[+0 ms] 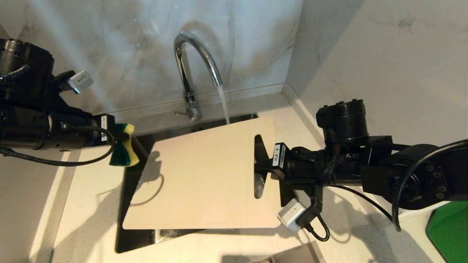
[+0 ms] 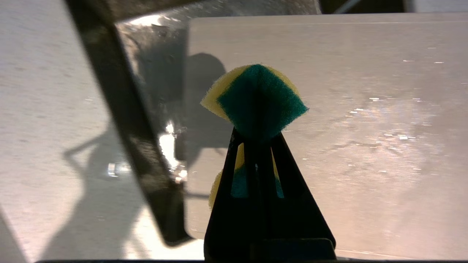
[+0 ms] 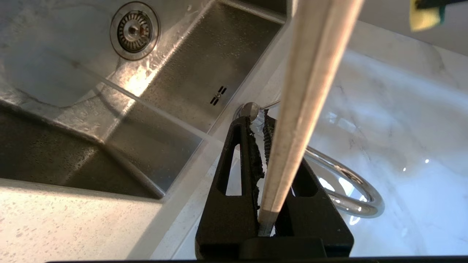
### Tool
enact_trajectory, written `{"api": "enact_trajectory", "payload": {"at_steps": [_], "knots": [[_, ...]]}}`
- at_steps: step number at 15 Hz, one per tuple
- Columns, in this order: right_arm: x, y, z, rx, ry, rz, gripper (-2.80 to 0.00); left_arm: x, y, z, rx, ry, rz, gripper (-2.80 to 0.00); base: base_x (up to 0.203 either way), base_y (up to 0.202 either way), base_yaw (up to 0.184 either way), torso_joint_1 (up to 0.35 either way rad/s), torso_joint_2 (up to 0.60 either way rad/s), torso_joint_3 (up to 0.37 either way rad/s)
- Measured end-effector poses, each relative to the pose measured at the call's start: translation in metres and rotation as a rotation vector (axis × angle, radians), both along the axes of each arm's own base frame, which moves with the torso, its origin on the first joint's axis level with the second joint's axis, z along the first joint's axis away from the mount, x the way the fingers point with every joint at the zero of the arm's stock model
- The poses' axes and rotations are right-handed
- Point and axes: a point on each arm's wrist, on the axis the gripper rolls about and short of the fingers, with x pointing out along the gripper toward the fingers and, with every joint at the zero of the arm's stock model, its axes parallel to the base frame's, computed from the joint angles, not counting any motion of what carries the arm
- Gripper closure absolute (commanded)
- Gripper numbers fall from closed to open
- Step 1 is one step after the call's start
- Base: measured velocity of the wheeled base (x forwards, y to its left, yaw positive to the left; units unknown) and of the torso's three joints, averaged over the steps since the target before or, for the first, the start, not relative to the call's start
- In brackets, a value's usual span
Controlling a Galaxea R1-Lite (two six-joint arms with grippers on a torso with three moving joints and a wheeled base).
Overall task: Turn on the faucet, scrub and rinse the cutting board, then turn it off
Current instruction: Scrub the cutting board underwater
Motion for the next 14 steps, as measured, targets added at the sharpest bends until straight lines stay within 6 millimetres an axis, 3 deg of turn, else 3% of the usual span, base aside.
{"api": "enact_trajectory", "payload": {"at_steps": [10,14], "knots": [[-0.024,0.038,-0.004,-0.009,0.011,0.144,0.0,0.013,-0.062,0.013,-0.104,0.063,-0.106,0.0,0.0,0.0,0.0,0.0,0.0,0.0],[-0.034,0.04,-0.01,-0.024,0.031,0.166,0.0,0.023,-0.079,0.004,-0.096,0.087,-0.128,0.0,0.0,0.0,0.0,0.0,0.0,0.0]]}}
